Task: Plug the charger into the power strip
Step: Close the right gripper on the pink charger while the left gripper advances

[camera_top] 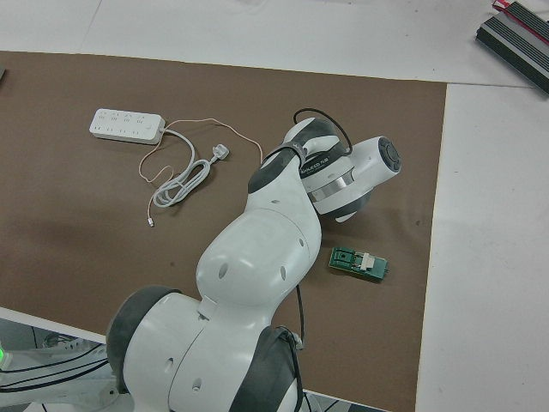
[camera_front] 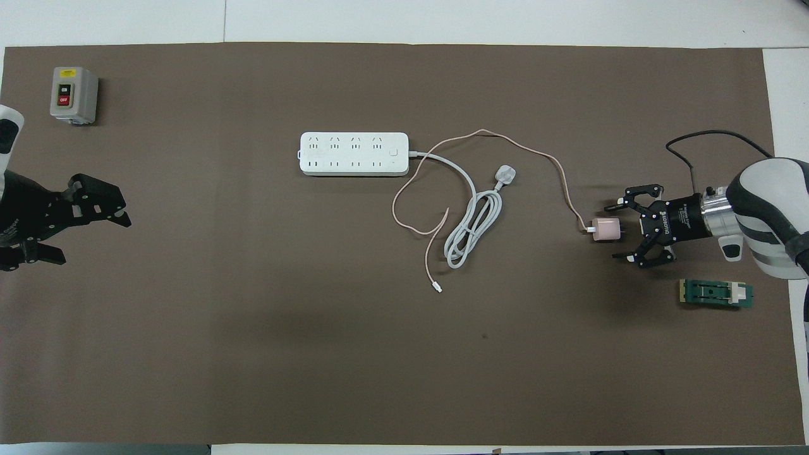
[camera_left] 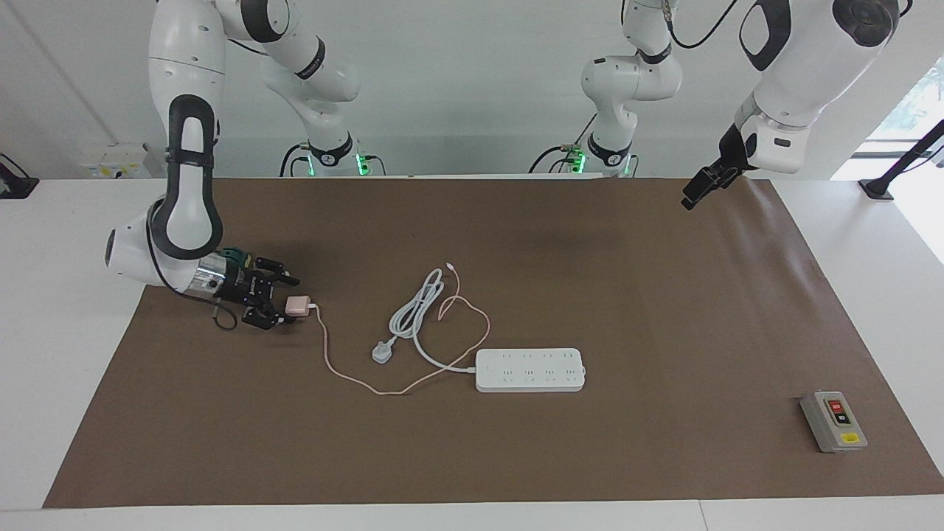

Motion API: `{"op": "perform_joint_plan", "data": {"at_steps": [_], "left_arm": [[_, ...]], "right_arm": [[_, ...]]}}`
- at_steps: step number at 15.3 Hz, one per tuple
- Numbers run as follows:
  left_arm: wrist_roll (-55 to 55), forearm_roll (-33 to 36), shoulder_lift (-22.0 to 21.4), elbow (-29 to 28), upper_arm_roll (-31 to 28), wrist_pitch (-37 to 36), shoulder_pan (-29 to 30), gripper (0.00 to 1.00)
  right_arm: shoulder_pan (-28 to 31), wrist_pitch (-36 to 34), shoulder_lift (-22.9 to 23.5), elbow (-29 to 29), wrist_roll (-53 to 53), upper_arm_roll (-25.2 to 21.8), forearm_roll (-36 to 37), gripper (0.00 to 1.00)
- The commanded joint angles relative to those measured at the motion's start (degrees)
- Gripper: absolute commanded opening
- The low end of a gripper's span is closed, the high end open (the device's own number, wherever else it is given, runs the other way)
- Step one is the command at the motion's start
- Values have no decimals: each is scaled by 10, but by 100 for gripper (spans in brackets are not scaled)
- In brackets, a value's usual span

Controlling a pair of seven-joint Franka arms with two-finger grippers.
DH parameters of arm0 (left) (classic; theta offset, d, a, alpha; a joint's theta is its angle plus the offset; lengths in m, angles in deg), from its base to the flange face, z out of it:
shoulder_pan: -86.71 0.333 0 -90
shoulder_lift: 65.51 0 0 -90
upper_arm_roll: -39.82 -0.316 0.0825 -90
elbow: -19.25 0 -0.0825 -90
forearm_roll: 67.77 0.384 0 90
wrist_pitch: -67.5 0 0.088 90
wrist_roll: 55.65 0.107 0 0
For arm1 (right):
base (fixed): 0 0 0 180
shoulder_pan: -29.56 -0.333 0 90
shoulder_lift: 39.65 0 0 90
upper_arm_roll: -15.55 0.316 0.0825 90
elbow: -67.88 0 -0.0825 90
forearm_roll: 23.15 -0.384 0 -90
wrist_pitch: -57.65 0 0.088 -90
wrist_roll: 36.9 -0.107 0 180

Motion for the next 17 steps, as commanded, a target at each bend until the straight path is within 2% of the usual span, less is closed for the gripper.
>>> {"op": "perform_joint_plan", "data": {"at_steps": [1,5,8,9,10,12,14,15,17], "left_arm": [[-1,-4,-19,-19,-5,8,3,100],[-7,-6,-17,-15,-5,8,4,100],[-1,-18,-31,-3,-1,-25,-5,100],[0,-77,-34,-11,-1,1,-3,100],[0,-178,-33,-21,-5,56,6,100],[0,-270,-24,-20,-7,78,22,100],[0,-342,-3,-20,-7,77,26,100],[1,-344,7,-20,-7,78,22,100],[7,-354,16,-23,-6,80,21,100]], "right_arm": [[2,16,-14,-18,2,2,-13,98],[2,20,-15,-24,5,2,-13,91],[2,34,-17,-33,10,2,-13,88],[2,34,-17,-34,13,2,-13,86],[2,34,-17,-34,13,2,-13,86],[2,33,-18,-34,13,2,-14,83],[2,33,-18,-34,15,2,-14,70],[2,33,-18,-33,17,2,-14,63],[2,34,-17,-32,18,2,-14,44]]}}
